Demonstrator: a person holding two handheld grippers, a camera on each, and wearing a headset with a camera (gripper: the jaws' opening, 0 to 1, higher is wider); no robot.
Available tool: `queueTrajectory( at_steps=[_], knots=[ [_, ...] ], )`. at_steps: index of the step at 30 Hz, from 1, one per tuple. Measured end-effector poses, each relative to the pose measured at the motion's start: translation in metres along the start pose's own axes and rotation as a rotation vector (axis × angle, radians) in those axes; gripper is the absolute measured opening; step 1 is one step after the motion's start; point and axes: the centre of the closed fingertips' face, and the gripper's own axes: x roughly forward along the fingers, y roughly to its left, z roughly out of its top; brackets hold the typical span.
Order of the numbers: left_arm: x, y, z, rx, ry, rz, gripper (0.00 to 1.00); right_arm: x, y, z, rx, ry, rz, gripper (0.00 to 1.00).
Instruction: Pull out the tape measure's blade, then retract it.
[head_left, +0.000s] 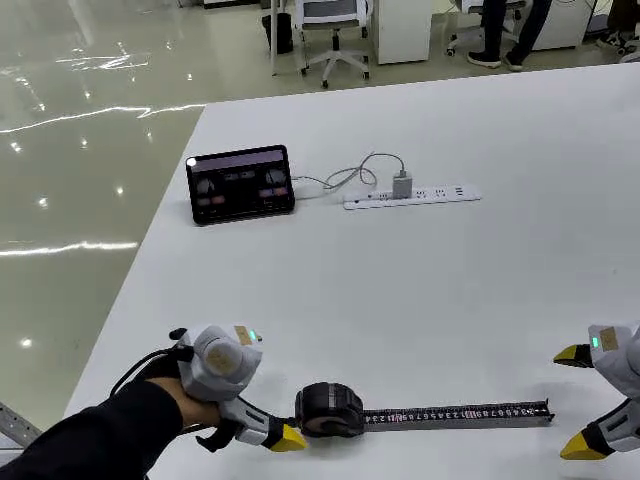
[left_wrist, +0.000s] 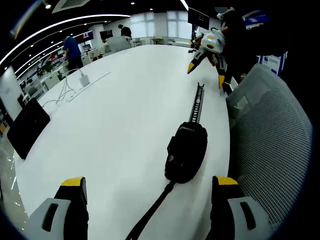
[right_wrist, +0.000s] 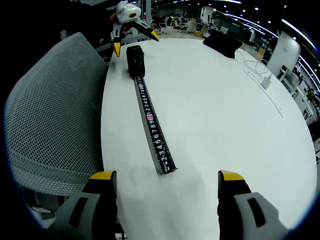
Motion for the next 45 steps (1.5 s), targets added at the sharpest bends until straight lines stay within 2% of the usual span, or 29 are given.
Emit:
queueTrajectory(
  at_steps=[1, 2, 4, 6, 8, 9, 12, 14, 16, 20, 22, 26, 28, 31, 35, 45],
  knots=[
    [-0.003, 0.005, 0.001, -0.003, -0.03, 0.029, 1.0, -0.001, -0.001, 0.004, 0.012, -0.033, -0.018, 0.8],
    [-0.009, 0.008, 0.001, -0.037, -0.059, 0.063, 1.0, -0.003, -0.001, 0.004, 0.041, -0.056, -0.038, 0.82],
    [-0.017, 0.012, -0.003, -0.091, -0.098, 0.097, 1.0, -0.007, -0.001, 0.005, 0.093, -0.1, -0.078, 0.84],
    [-0.023, 0.014, -0.014, -0.136, -0.096, 0.127, 1.0, -0.009, -0.003, 0.0, 0.117, -0.123, -0.116, 0.86],
    [-0.028, 0.012, -0.016, -0.19, -0.123, 0.129, 1.0, -0.013, -0.003, -0.003, 0.144, -0.145, -0.149, 0.87],
    [-0.032, 0.014, -0.018, -0.203, -0.145, 0.155, 1.0, -0.015, 0.0, -0.002, 0.192, -0.176, -0.157, 0.89],
    [-0.038, 0.012, -0.029, -0.239, -0.136, 0.173, 1.0, -0.022, 0.006, -0.004, 0.257, -0.214, -0.183, 0.94],
    [-0.043, 0.011, -0.031, -0.258, -0.149, 0.191, 1.0, -0.026, 0.011, -0.01, 0.269, -0.203, -0.2, 0.96],
    [-0.048, 0.007, -0.03, -0.277, -0.164, 0.192, 1.0, -0.033, 0.013, -0.01, 0.303, -0.233, -0.225, 0.97],
    [-0.053, 0.002, -0.03, -0.277, -0.174, 0.209, 1.0, -0.043, 0.017, -0.017, 0.331, -0.244, -0.25, 1.0],
    [-0.054, -0.003, -0.029, -0.293, -0.181, 0.203, 1.0, -0.048, 0.019, -0.023, 0.347, -0.233, -0.264, 1.0],
    [-0.055, -0.013, -0.029, -0.312, -0.194, 0.197, 1.0, -0.057, 0.017, -0.028, 0.365, -0.252, -0.313, 1.0],
    [-0.055, -0.015, -0.031, -0.322, -0.198, 0.204, 1.0, -0.058, 0.02, -0.027, 0.391, -0.275, -0.306, 1.0],
    [-0.054, -0.023, -0.034, -0.34, -0.211, 0.192, 1.0, -0.059, 0.023, -0.032, 0.39, -0.265, -0.306, 1.0],
    [-0.052, -0.026, -0.041, -0.333, -0.188, 0.195, 1.0, -0.063, 0.024, -0.034, 0.407, -0.272, -0.302, 1.0],
    [-0.055, -0.03, -0.03, -0.34, -0.206, 0.19, 1.0, -0.069, 0.022, -0.037, 0.402, -0.274, -0.31, 1.0]
  ],
)
